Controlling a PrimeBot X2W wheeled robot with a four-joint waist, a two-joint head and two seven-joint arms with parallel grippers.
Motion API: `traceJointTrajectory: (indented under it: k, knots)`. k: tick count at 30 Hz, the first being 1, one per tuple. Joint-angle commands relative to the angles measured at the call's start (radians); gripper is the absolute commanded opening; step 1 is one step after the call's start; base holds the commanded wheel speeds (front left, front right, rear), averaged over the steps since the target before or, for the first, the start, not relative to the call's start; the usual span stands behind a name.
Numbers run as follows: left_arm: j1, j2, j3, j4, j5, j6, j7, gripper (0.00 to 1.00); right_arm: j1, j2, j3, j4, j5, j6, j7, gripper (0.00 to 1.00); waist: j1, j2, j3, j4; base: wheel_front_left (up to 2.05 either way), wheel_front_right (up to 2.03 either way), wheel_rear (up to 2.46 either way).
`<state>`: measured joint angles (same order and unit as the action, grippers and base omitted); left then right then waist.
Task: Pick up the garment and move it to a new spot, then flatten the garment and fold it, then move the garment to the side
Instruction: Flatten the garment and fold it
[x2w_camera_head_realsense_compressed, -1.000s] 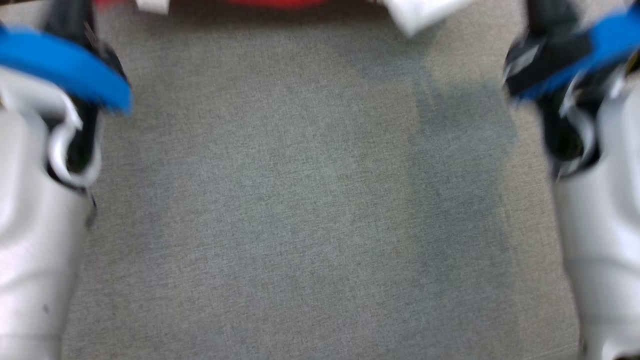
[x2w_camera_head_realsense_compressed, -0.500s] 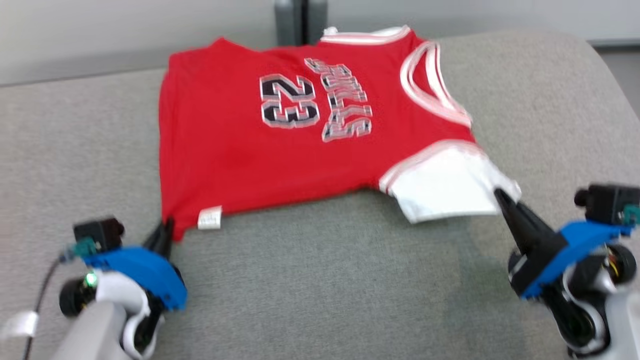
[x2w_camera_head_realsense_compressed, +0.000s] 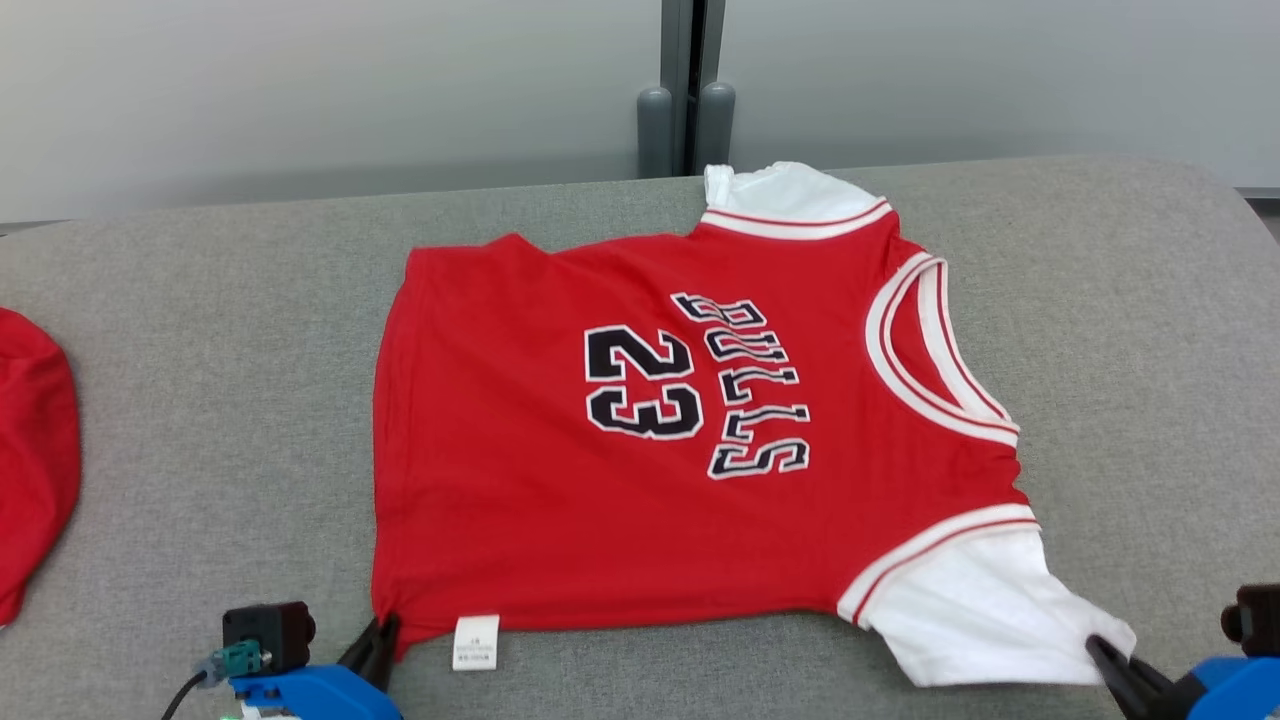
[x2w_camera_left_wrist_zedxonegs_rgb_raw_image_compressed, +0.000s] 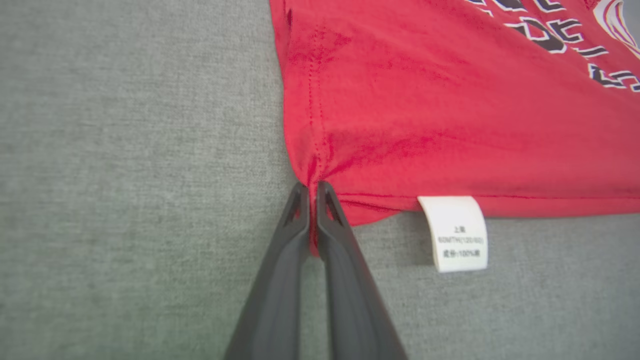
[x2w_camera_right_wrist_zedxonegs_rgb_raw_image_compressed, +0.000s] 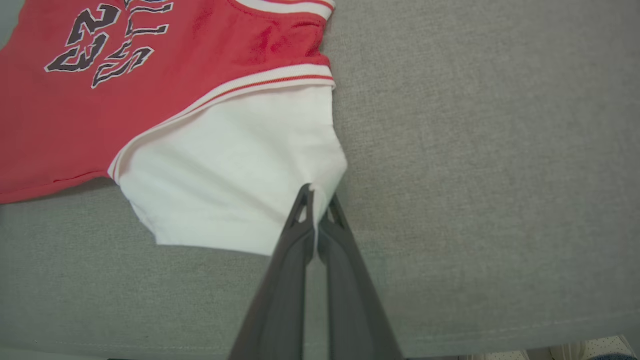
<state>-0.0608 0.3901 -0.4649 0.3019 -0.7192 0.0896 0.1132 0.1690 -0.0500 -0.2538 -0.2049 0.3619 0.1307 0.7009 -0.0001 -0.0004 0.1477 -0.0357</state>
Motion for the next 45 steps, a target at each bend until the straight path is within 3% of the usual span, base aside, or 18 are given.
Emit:
traceJointTrajectory:
  k: [1, 10, 18, 22, 27, 28, 32, 45]
  knots:
    - [0.018, 0.008, -0.001, -0.013, -0.003, 0.009, 0.011, 0.00, 0.025, -0.002, -0.007, 0.002, 0.005, 0.000, 0.010, 0.00, 0.0001, 0.0004, -0.001, 0.002, 0.00, 0.00, 0.00]
    - [0.133, 0.077, 0.007, -0.197, -0.027, 0.079, 0.108, 0.00, 0.106, -0.001, -0.011, -0.049, 0.061, 0.000, 0.073, 0.00, 0.0001, 0.0004, -0.017, -0.002, 0.00, 0.00, 0.00]
    - [0.073, 0.085, 0.025, -0.311, -0.086, 0.066, 0.189, 0.00, -0.043, -0.001, 0.054, -0.085, 0.026, 0.000, 0.051, 0.00, 0.0001, 0.0004, -0.020, -0.005, 0.00, 0.00, 0.00]
    - [0.029, 0.052, 0.053, -0.328, -0.174, 0.041, 0.234, 0.00, -0.139, -0.002, 0.081, -0.066, 0.010, 0.000, 0.038, 0.00, 0.0001, 0.0004, -0.017, 0.000, 0.00, 0.00, 0.00]
    - [-0.049, 0.039, 0.085, -0.285, -0.247, 0.019, 0.284, 0.00, -0.258, -0.001, 0.099, -0.021, -0.005, 0.000, 0.017, 0.00, 0.0001, 0.0004, -0.002, 0.011, 0.00, 0.00, 0.00]
    - [-0.065, 0.035, 0.089, -0.270, -0.253, 0.015, 0.285, 0.04, -0.279, -0.001, 0.100, -0.008, -0.008, 0.000, 0.010, 0.00, 0.0001, 0.0004, 0.001, 0.013, 0.00, 0.00, 0.00]
    - [-0.134, 0.036, 0.100, -0.209, -0.262, -0.001, 0.297, 0.00, -0.365, -0.001, 0.110, 0.053, -0.013, 0.000, -0.017, 0.00, 0.0001, 0.0004, 0.023, 0.015, 0.00, 0.00, 0.00]
    - [-0.307, -0.017, 0.112, 0.011, -0.226, -0.047, 0.196, 0.00, -0.571, -0.001, 0.120, 0.290, -0.032, 0.000, -0.151, 0.00, 0.0001, 0.0004, 0.096, 0.004, 0.00, 0.00, 0.00]
